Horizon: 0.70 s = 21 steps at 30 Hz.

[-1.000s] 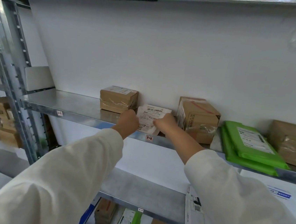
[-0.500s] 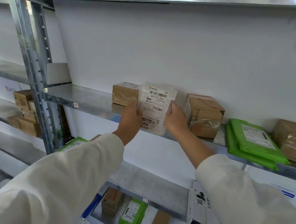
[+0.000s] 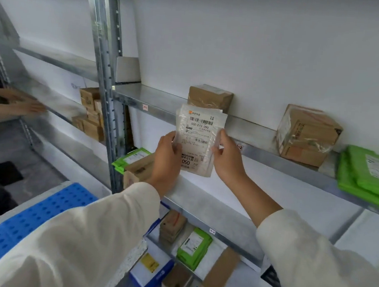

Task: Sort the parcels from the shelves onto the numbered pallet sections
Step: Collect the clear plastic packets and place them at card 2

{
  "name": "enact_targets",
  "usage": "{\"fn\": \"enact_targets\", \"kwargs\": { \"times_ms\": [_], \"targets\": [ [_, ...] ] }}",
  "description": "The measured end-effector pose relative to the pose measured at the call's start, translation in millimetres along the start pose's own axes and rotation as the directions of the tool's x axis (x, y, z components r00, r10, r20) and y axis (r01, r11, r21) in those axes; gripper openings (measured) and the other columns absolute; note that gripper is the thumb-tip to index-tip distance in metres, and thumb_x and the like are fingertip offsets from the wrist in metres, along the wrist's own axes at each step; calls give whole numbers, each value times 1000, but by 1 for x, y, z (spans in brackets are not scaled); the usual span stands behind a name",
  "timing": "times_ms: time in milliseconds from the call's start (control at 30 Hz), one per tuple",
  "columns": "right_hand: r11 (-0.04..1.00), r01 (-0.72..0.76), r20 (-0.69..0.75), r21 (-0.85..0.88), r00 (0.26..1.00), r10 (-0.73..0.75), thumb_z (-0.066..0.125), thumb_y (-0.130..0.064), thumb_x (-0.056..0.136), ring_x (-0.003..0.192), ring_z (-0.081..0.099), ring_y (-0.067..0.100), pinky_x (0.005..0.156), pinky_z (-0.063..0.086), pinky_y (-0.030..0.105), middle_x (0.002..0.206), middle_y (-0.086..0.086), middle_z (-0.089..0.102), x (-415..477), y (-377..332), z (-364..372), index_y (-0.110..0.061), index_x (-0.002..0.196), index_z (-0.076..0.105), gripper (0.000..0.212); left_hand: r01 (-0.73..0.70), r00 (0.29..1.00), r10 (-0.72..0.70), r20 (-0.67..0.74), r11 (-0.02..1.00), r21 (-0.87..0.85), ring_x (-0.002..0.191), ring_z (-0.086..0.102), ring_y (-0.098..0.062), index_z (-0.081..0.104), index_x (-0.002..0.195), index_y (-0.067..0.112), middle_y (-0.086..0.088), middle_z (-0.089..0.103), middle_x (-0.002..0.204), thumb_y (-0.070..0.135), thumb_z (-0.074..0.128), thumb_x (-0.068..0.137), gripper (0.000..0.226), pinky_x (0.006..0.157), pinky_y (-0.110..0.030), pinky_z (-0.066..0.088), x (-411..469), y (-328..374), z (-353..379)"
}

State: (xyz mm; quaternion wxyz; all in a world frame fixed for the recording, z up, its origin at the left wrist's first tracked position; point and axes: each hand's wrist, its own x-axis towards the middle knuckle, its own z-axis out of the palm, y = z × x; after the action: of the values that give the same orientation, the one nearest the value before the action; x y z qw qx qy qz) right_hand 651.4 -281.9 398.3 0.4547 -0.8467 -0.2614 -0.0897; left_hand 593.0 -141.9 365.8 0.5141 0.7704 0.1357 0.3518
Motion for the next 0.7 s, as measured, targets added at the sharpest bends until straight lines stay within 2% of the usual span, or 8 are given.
{"fn": "enact_targets", "kwargs": {
  "times_ms": [67,133,267,333,400,500,600,700],
  "targets": [
    [1000,-20,47,22,999,19,50,-8,97,118,57,26,96,51,38,136,9,49,-8,-6,12,-15,145,34,51,25,1000,-25,-1,1000,1,101,61,-17,52,124,23,0,59,116,22,43,99,27,83,-40,57,-7,-6,-15],
    [998,-39,71,54,997,35,55,-8,95,120,55,25,97,51,38,134,9,51,-16,-14,25,-16,145,34,55,39,999,-38,-28,999,26,99,62,-16,53,123,23,1,59,114,22,46,98,26,80,-39,58,-14,-13,-32],
    [996,-62,122,60,991,54,56,-8,95,122,53,26,91,50,31,133,9,49,-40,-36,63,-18,144,36,54,51,995,-46,-87,997,57,90,64,-13,56,114,22,1,60,107,21,48,97,19,68,-27,58,-36,-31,-74],
    [997,-56,158,51,986,47,57,-8,94,122,53,26,87,48,25,134,10,49,-56,-47,85,-16,143,36,54,78,992,-72,-105,996,54,88,64,-13,57,108,21,1,61,102,19,47,97,14,65,-25,57,-50,-42,-100],
    [998,-45,192,54,981,34,58,-6,93,125,51,24,90,47,23,137,9,48,-73,-62,107,-13,143,37,55,119,985,-109,-136,991,68,89,63,-14,57,111,20,0,59,104,19,46,98,17,67,-26,57,-65,-52,-128],
    [995,-59,265,85,964,34,58,-5,93,125,52,23,95,52,31,141,8,46,-99,-89,139,-11,146,33,59,165,973,-156,-169,985,44,94,62,-16,56,116,19,-1,56,109,20,46,98,20,74,-31,58,-89,-64,-176],
    [993,-75,341,95,939,38,58,-7,93,119,57,23,88,56,33,137,8,50,-125,-120,171,-10,145,34,57,184,967,-163,-196,978,94,92,61,-17,57,110,16,-2,56,107,19,46,97,17,71,-30,57,-113,-75,-226],
    [1000,-13,375,24,927,3,63,-10,91,118,56,25,91,53,41,132,10,54,-151,-151,205,-8,134,42,48,227,956,-192,-222,964,142,88,60,-14,57,102,16,0,54,104,19,46,96,13,64,-22,50,-138,-89,-276]
  ]
}}
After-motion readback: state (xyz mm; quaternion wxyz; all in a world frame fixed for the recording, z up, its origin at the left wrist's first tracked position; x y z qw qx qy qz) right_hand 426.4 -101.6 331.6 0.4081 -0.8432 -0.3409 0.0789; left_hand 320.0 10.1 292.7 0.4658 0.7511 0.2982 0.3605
